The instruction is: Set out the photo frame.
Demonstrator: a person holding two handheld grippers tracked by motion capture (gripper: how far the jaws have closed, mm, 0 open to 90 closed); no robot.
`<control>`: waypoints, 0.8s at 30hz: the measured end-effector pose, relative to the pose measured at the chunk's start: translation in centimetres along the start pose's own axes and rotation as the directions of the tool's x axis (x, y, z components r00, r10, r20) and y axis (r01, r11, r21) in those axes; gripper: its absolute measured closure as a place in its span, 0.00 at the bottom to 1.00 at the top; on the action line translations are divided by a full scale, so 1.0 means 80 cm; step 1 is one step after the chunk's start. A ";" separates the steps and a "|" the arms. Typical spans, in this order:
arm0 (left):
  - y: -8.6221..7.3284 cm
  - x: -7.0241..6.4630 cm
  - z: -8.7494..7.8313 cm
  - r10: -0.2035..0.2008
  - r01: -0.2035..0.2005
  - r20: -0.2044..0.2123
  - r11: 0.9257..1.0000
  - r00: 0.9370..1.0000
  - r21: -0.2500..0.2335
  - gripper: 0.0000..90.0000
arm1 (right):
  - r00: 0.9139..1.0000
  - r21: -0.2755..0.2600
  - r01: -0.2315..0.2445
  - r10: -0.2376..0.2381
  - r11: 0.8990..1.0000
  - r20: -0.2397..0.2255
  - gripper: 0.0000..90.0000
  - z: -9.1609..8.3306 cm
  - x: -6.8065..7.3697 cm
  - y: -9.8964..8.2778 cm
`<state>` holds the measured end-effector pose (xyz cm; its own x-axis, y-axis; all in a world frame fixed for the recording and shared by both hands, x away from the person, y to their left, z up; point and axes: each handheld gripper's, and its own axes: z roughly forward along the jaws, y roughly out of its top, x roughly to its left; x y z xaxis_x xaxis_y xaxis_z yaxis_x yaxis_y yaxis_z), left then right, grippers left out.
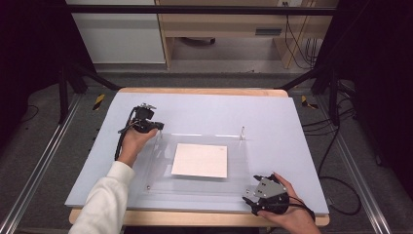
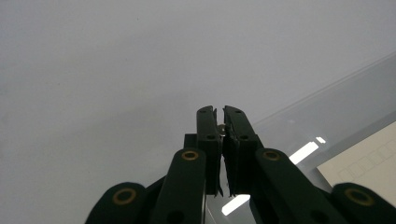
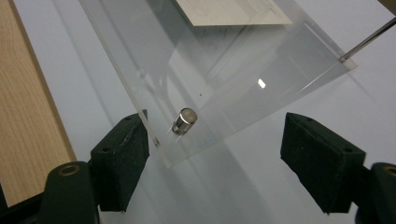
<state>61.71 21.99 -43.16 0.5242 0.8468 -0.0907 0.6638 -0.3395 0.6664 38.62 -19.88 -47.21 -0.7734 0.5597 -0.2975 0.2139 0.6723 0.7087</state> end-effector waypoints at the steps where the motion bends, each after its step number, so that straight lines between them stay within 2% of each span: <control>1: 0.000 0.000 0.000 -0.001 0.001 0.000 1.000 1.000 0.002 0.94 | 1.000 -0.002 0.003 -0.003 1.000 0.000 0.27 0.001 0.000 0.000; 5: 0.001 0.000 0.000 0.004 -0.004 0.002 1.000 1.000 0.006 0.94 | 1.000 -0.002 0.029 -0.029 1.000 0.008 0.29 0.003 0.002 0.000; 13: -0.001 0.001 0.000 0.009 -0.009 0.006 1.000 1.000 -0.005 0.94 | 1.000 -0.025 0.026 -0.026 0.999 0.003 0.32 0.002 0.002 0.004; 24: -0.002 0.001 0.000 0.015 -0.015 0.007 1.000 1.000 -0.014 0.94 | 1.000 -0.029 0.025 -0.025 0.999 0.002 0.34 0.002 0.003 0.007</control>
<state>61.60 22.10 -43.29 0.5377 0.8387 -0.0862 0.6484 -0.3460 0.6782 38.66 -19.27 -46.96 -0.7774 0.5439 -0.3160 0.1775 0.6716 0.7193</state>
